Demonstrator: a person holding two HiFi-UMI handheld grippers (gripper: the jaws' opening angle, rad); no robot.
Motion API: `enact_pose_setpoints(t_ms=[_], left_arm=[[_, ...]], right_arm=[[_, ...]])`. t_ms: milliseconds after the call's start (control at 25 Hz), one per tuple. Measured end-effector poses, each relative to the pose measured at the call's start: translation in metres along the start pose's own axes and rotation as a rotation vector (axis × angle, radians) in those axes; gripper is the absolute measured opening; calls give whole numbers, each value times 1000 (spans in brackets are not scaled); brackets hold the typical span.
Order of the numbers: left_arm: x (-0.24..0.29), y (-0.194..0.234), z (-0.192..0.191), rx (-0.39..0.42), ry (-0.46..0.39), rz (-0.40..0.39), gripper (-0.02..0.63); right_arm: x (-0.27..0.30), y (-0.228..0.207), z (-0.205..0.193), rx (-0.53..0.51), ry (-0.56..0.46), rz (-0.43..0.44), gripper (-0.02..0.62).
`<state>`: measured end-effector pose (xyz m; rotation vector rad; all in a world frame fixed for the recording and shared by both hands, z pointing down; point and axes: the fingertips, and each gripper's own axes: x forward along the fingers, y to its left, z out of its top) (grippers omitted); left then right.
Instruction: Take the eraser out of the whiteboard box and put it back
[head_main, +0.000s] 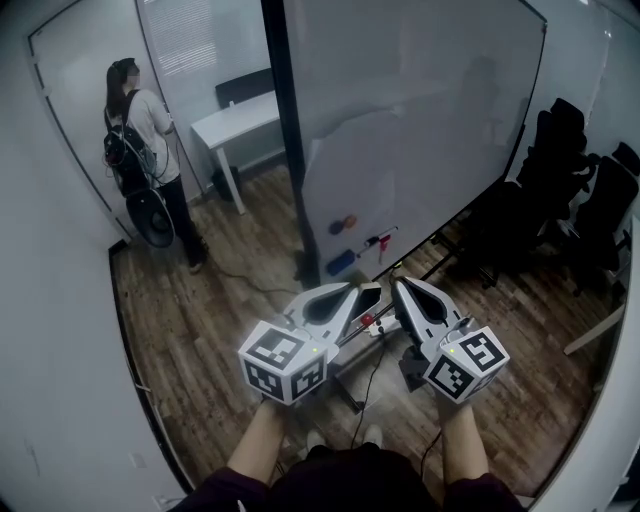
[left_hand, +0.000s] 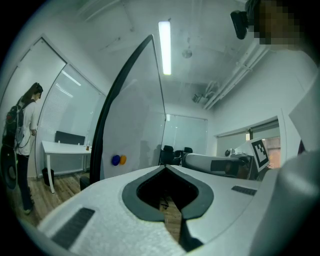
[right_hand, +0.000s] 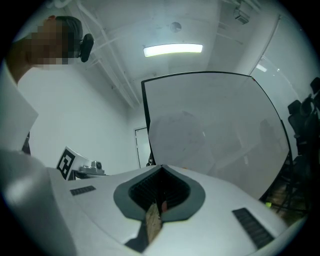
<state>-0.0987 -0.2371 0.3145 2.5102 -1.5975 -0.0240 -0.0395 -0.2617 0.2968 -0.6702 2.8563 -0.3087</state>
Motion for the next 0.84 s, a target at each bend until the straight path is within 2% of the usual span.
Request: enact_pose_setpoints(t_ms=[840], left_arm=[[2,6,-3,-5,10,3,5]], right_arm=[[7,-2,-12,9,33,10,5]])
